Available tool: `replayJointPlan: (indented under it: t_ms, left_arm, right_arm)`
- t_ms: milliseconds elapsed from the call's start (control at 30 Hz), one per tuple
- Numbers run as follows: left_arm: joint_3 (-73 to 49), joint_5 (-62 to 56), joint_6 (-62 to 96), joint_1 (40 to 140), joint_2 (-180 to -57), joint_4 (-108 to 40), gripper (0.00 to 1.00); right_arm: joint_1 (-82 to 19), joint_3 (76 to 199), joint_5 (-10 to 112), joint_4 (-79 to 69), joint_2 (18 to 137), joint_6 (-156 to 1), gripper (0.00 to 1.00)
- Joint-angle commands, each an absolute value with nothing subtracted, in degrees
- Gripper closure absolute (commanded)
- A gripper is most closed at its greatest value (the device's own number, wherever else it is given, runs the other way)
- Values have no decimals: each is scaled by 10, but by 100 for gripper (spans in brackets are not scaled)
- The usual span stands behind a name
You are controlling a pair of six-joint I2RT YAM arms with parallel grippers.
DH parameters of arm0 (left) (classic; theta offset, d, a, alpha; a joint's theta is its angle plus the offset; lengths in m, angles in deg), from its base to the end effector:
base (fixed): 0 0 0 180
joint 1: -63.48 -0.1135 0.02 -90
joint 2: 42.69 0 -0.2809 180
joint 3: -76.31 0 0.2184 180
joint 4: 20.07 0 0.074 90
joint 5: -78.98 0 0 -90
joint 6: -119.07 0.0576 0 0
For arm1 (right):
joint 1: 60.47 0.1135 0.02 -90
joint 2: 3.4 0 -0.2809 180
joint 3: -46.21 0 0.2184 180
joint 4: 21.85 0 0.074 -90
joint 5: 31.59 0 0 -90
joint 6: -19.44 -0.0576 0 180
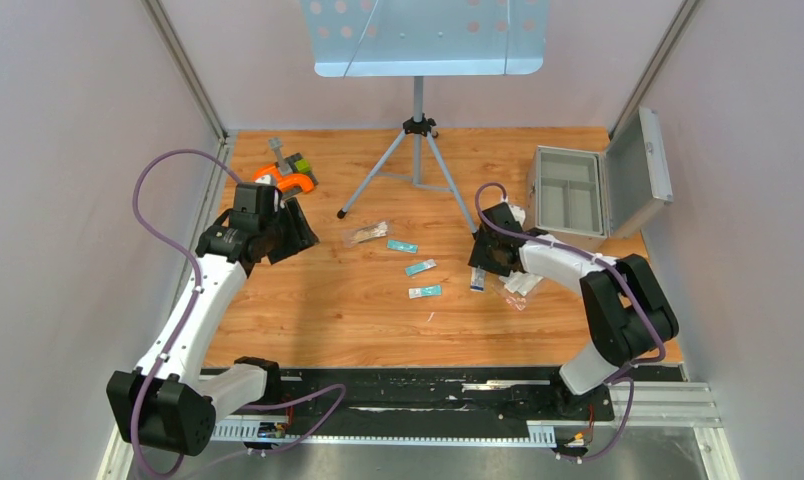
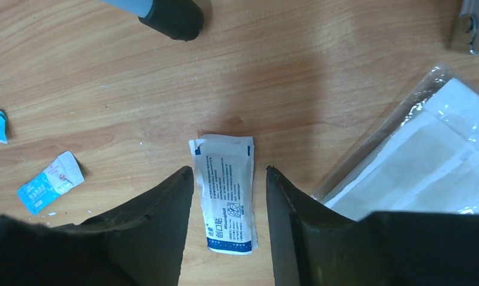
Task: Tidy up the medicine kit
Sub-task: Adjust the medical item at the center of the board.
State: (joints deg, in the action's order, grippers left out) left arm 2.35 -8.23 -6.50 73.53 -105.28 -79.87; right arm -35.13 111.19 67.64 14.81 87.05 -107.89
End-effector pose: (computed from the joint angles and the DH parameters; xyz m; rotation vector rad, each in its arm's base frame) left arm 0.1886 -0.0363 0.3075 -0.5209 2.4030 -0.4170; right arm 0.2575 0.1117 0.1848 0.3283 2.6200 0.1586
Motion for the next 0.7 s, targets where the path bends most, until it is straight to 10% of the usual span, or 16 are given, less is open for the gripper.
replayJointPlan:
  t_ms: [0,667]
  left_arm:
    - [15,-91,-54,737,-1053,-785,36]
    - [14,-98,-55,737,-1050,-791,36]
  right_arm:
    - [-344,1134,669,148,881,-1068,54]
    - [-302,1149,693,172,898,-1031,56]
